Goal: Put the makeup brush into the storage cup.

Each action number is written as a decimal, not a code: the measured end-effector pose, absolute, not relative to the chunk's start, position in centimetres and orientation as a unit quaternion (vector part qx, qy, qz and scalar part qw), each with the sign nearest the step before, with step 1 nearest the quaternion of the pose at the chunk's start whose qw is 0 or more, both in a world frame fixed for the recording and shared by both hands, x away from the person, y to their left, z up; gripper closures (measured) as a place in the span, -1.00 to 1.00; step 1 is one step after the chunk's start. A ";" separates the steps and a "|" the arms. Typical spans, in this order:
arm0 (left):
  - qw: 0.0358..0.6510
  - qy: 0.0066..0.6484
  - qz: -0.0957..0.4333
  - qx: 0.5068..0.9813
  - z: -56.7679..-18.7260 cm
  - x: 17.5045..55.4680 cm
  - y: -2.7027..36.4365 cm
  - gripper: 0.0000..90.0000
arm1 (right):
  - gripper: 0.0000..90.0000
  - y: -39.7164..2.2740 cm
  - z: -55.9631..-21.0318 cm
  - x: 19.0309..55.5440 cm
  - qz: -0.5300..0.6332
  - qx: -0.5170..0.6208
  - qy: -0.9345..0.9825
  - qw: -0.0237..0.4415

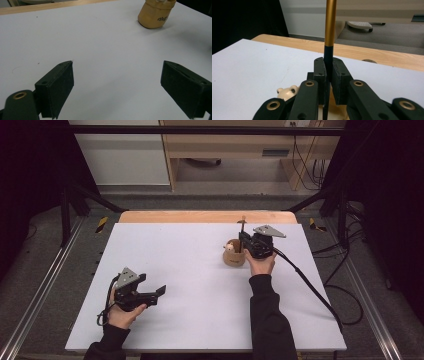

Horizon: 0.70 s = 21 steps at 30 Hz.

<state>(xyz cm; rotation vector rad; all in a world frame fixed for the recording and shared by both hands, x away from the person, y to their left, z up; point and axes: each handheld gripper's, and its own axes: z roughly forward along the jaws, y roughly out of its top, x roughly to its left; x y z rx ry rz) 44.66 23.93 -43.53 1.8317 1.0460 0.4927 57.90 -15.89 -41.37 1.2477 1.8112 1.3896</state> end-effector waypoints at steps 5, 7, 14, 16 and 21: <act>0.468 0.427 0.201 0.747 -43.5 44.7 23.9 -0.75 | 0.85 -15.9 -41.8 57.9 0.510 0.464 0.674 0.265; 0.468 0.426 0.201 0.748 -43.5 44.7 23.9 -0.75 | 0.85 -15.9 -42.0 57.9 0.511 0.466 0.673 0.262; 0.467 0.426 0.201 0.749 -43.6 44.7 23.9 -0.75 | 0.85 -15.8 -42.9 57.9 0.500 0.471 0.680 0.257; 0.467 0.426 0.201 0.748 -43.5 44.7 23.9 -0.75 | 0.85 -15.7 -43.2 57.9 0.499 0.471 0.682 0.255; 0.467 0.426 0.201 0.749 -43.5 44.7 23.9 -0.75 | 0.85 -15.7 -43.6 57.9 0.497 0.473 0.682 0.253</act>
